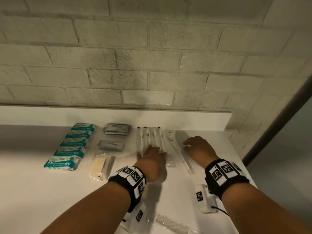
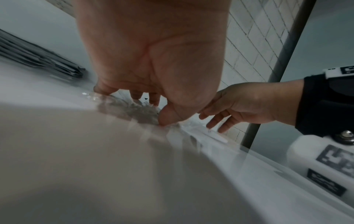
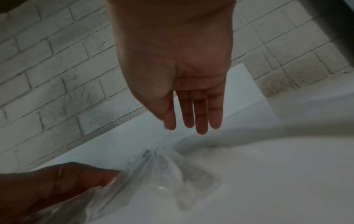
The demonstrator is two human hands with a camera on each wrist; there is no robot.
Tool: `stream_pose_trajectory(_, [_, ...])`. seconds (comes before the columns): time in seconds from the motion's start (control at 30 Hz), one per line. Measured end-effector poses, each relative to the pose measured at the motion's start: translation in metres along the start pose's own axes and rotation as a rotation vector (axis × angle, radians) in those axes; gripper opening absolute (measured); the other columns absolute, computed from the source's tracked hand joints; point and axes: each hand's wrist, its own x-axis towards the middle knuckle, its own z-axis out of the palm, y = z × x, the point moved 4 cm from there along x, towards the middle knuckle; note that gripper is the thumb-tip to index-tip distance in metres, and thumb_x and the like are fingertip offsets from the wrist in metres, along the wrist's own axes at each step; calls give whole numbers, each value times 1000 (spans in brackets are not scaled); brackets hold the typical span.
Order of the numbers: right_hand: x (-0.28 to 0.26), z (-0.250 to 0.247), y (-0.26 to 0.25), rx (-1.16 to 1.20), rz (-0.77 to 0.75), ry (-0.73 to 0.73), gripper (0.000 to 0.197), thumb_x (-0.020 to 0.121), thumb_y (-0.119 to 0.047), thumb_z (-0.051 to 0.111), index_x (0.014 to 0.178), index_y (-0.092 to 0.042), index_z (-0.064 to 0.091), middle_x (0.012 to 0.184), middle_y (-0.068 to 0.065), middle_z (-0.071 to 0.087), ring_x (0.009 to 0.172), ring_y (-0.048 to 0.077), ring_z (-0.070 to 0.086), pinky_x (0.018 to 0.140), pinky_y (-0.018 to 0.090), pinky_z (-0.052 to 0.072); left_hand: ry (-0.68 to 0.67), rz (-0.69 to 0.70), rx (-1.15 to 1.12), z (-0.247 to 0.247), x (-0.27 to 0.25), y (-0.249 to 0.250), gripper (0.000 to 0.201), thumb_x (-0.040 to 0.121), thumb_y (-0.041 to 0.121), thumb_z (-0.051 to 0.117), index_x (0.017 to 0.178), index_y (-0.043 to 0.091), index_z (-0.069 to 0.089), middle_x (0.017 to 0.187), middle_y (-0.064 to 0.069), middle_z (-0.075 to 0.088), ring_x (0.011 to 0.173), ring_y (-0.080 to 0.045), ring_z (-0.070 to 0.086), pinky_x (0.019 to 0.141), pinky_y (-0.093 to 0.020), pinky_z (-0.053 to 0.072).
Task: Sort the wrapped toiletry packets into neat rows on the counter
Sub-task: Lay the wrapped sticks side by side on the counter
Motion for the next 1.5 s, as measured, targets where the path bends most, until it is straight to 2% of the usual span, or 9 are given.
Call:
stream_pose_trajectory(0.1, [-9,13,-7,-64,22,-140,51,75,-40,73,120,-19,60,121,5,59,106,24,60,89,31,49,15,-8,16,-2,-1,2,63,93,24,43,151,30,19,160,-3,9,149,-28,-2,110,-66,18])
stream_pose_trajectory(0.2, [-6,24,-13,-104,71,-169,56,75,-27,76,123,-10,54,120,8,61,108,25,60,86,30,48,20,-5,30,-3,-2,4,62,94,24,42,151,30,20,160,-3,9,149,-28,-2,110,-66,18])
stream_pose_trajectory(0.53, [10,17,-17,162,138,-94,30,88,-3,48,116,-4,59,106,15,63,85,27,60,75,34,50,18,6,4,-4,-3,3,65,92,23,45,151,29,20,160,-3,9,149,-28,-2,110,-67,16])
stream_pose_trajectory(0.67, [8,11,-6,-14,167,-62,32,98,-11,39,124,-4,57,128,15,59,117,30,56,96,32,43,1,-2,-23,-4,-3,3,66,91,22,45,152,29,19,161,-2,8,149,-27,-3,111,-67,13])
stream_pose_trajectory(0.97, [6,23,-20,-177,-41,-106,36,98,-30,41,131,-34,55,137,-2,54,124,24,51,105,39,40,-6,18,-78,-18,2,6,71,90,25,49,152,29,15,162,2,4,148,-28,-12,117,-58,-3])
stream_pose_trajectory(1.1, [3,18,-28,-175,-114,-202,45,97,-35,47,140,-22,47,145,3,48,131,25,46,109,35,35,-13,-120,-127,-29,12,-13,77,93,49,45,154,27,3,162,-1,-10,148,-24,-16,117,-53,-6])
stream_pose_trajectory(1.2, [-5,17,-42,-267,-193,-288,52,96,-32,49,145,-18,39,142,8,50,128,29,48,105,34,38,-91,-157,-147,-25,18,-22,110,77,73,53,152,26,-11,159,-2,-23,146,-25,-21,117,-54,-3])
stream_pose_trajectory(1.33, [-1,21,-46,-293,-223,-307,50,99,-32,43,147,-20,33,143,7,49,128,28,48,106,36,37,-143,-122,-97,-17,21,-21,126,64,77,63,151,29,-15,158,-4,-25,145,-30,-23,117,-54,-3])
stream_pose_trajectory(1.5, [-1,30,-39,-180,-297,-436,91,79,-44,70,152,-31,17,157,-7,25,146,28,18,117,44,21,-142,-113,-53,-13,26,-26,122,68,73,63,152,27,-11,159,-5,-24,145,-30,-24,118,-55,-3])
